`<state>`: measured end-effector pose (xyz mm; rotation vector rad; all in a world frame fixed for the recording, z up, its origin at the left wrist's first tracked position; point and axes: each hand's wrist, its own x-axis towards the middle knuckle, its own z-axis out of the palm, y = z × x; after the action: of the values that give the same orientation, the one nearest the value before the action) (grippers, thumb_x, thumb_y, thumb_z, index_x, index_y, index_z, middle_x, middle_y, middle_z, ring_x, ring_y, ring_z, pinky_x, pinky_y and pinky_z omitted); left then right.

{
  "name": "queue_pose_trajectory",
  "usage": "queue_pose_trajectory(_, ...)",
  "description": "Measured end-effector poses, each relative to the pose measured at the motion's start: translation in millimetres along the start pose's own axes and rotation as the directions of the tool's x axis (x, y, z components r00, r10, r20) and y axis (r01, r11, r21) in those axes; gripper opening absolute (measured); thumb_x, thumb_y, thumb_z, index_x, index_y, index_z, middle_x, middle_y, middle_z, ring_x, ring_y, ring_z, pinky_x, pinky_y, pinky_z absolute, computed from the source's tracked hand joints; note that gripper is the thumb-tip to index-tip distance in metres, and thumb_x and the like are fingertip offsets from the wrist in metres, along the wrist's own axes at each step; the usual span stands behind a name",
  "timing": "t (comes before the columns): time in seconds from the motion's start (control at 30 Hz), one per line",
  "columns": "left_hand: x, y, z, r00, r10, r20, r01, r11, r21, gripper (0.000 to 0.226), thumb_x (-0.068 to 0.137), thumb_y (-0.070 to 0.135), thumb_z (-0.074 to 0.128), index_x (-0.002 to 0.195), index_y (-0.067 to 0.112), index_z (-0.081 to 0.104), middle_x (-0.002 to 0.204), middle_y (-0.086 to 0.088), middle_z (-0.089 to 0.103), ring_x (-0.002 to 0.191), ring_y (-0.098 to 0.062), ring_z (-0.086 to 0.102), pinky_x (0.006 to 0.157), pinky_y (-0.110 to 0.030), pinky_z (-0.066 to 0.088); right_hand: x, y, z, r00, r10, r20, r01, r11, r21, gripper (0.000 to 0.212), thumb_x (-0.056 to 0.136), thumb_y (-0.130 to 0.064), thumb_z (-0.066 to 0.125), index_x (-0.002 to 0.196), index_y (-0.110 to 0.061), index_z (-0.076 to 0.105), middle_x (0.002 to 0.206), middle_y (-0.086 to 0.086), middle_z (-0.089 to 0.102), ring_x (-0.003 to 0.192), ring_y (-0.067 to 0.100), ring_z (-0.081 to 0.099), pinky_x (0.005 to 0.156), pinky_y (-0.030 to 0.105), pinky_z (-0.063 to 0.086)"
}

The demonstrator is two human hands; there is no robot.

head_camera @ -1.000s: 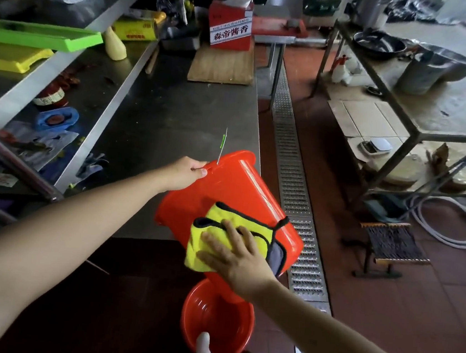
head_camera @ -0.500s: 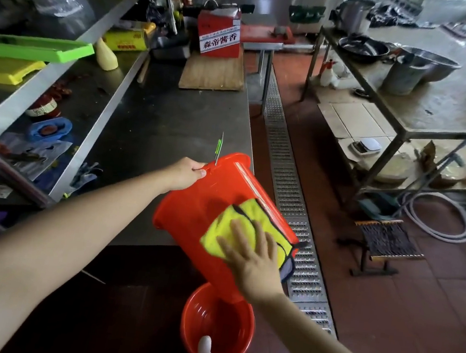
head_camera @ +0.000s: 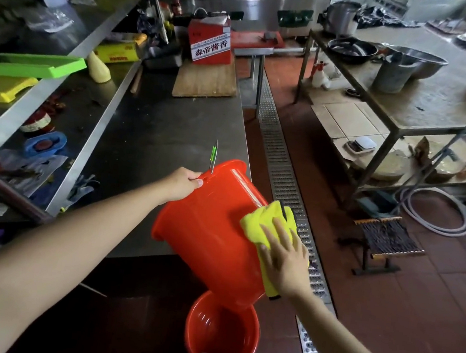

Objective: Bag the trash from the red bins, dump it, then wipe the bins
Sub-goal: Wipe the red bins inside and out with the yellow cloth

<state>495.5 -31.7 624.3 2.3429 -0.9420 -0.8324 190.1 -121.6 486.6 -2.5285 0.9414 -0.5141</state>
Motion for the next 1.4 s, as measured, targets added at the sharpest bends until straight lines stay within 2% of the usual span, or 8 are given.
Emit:
queue_pose_trajectory(0.13,-1,3,1,1.000,-0.006,0.026,0.007,1.000,-0.009,0.044,0.102,0.032,0.050,0.145,0.021,0.046,0.145,-0.001,0.051,0.133,-0.024,0.048,0.109,-0.040,0.036,-62,-11,31,0.955,-0.294,-0.043,0.280,0.940,-0.195,0.062,0.096,-0.052,0.054,0.153,-0.047,0.032,0.167,-0.002,0.021,0.151,0.040,0.018,0.113,0.062,0.023)
queue_pose_trajectory(0.2,-2,5,1,1.000,0.000,0.029,0.001,1.000,-0.025,0.044,0.102,0.031,0.050,0.145,0.022,0.046,0.143,-0.001,0.053,0.132,-0.025,0.049,0.109,-0.041,0.037,-69,-13,35,0.942,-0.335,-0.027,0.318,0.915,-0.248,0.064,0.095,-0.049,0.060,0.153,-0.045,0.034,0.167,-0.001,0.021,0.151,0.043,0.017,0.111,0.065,0.024)
queue_pose_trajectory(0.37,-2,4,-2,0.998,0.019,0.064,-0.011,0.993,-0.120,0.041,0.102,0.027,0.052,0.141,0.018,0.051,0.134,-0.002,0.060,0.100,-0.007,0.062,0.086,-0.020,0.045,-24,-54,35,0.930,-0.366,0.041,0.362,0.888,-0.284,0.058,0.093,-0.034,0.062,0.147,-0.042,0.042,0.166,-0.002,0.021,0.145,0.046,0.027,0.105,0.061,0.030)
queue_pose_trajectory(0.5,-1,4,-3,0.998,0.037,0.041,-0.032,0.993,-0.110,0.042,0.100,0.026,0.055,0.141,0.014,0.052,0.139,0.000,0.056,0.121,-0.010,0.052,0.101,-0.022,0.036,23,-105,41,0.920,-0.390,0.047,0.384,0.869,-0.312,0.059,0.093,-0.031,0.061,0.148,-0.040,0.042,0.164,0.002,0.026,0.142,0.050,0.030,0.104,0.062,0.031)
queue_pose_trajectory(0.63,2,6,-4,0.998,0.044,0.039,-0.039,0.991,-0.125,0.037,0.101,0.022,0.053,0.137,0.013,0.057,0.138,0.001,0.057,0.125,-0.009,0.050,0.106,-0.023,0.034,61,-145,47,0.940,-0.332,0.085,0.342,0.891,-0.298,0.060,0.092,-0.034,0.063,0.148,-0.040,0.043,0.163,0.002,0.031,0.143,0.049,0.030,0.104,0.066,0.035)
queue_pose_trajectory(0.77,1,1,-5,0.997,0.049,0.052,-0.045,0.996,-0.083,0.043,0.102,0.024,0.053,0.143,0.013,0.050,0.145,-0.002,0.051,0.134,-0.014,0.045,0.117,-0.032,0.029,52,-130,46,0.927,-0.362,0.100,0.375,0.887,-0.268,0.059,0.096,-0.038,0.061,0.150,-0.041,0.039,0.165,-0.003,0.025,0.147,0.043,0.025,0.108,0.060,0.034)
queue_pose_trajectory(1.07,-7,-6,-4,0.993,0.047,0.104,-0.038,0.995,-0.087,0.046,0.103,0.033,0.047,0.147,0.023,0.043,0.148,-0.001,0.048,0.135,-0.021,0.046,0.115,-0.044,0.035,-39,-21,13,0.922,-0.379,0.084,0.388,0.898,-0.206,0.054,0.096,-0.049,0.058,0.148,-0.044,0.042,0.165,-0.009,0.022,0.152,0.032,0.022,0.107,0.052,0.034)
queue_pose_trajectory(1.4,-13,-12,-7,0.998,0.004,0.062,0.004,0.990,-0.139,0.044,0.101,0.030,0.053,0.143,0.017,0.050,0.142,-0.001,0.054,0.129,-0.017,0.051,0.113,-0.037,0.037,65,-104,36,0.953,-0.298,0.049,0.302,0.932,-0.203,0.049,0.101,-0.051,0.050,0.148,-0.047,0.037,0.165,-0.006,0.023,0.153,0.037,0.015,0.113,0.056,0.030)
